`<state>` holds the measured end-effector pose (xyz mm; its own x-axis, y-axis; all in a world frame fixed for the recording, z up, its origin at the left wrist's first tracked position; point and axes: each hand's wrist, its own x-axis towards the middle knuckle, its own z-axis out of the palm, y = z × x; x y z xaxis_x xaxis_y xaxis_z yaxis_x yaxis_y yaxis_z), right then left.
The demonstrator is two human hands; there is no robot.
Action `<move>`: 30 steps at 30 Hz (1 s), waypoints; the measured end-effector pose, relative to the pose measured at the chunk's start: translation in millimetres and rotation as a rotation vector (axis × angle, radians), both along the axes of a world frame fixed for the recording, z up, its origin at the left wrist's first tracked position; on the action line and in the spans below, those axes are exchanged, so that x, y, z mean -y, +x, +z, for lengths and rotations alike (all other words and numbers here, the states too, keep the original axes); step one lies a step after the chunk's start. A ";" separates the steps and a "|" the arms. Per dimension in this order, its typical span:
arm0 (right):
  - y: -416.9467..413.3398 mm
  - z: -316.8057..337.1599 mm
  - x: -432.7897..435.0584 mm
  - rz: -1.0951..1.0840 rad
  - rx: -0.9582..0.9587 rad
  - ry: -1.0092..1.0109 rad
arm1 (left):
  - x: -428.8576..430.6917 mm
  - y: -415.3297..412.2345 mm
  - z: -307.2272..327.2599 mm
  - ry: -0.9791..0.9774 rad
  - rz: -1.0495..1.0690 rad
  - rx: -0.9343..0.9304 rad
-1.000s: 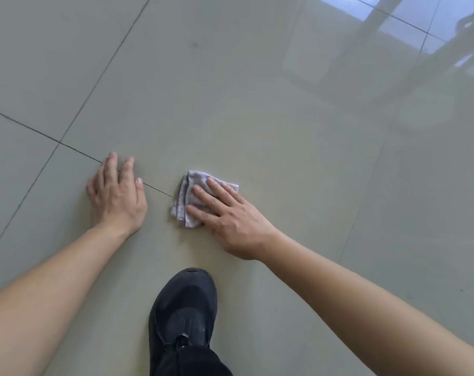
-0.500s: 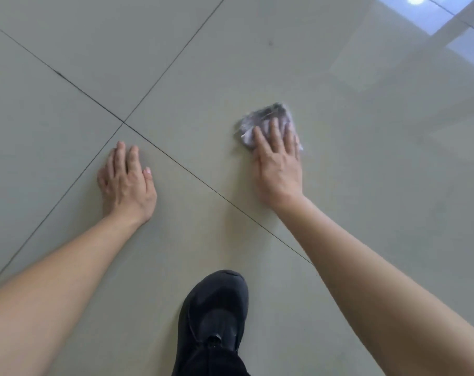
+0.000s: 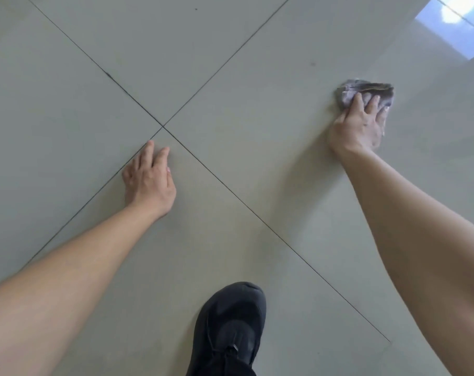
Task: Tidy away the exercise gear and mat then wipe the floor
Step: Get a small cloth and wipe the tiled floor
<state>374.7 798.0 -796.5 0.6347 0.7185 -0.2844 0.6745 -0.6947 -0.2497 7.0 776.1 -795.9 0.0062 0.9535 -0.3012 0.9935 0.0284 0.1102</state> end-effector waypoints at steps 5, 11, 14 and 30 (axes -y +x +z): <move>-120.0 -23.7 25.8 0.788 -0.045 0.181 | -12.5 -9.5 -3.0 0.053 0.077 -0.003; -115.3 -21.3 20.3 1.431 -0.076 0.179 | -30.1 -7.6 -11.8 -0.050 0.111 0.015; -72.9 -20.5 -33.6 1.114 -0.018 0.172 | -31.7 -9.9 -18.5 -0.128 0.105 0.048; -107.6 -21.6 -29.7 1.546 -0.084 0.143 | -27.4 -21.1 -25.2 -0.137 0.070 0.085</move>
<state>267.1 827.7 -818.2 -0.7364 0.6587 -0.1546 0.6678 0.6707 -0.3229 -14.1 803.5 -821.1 -0.0276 0.9025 -0.4298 0.9759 0.1174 0.1838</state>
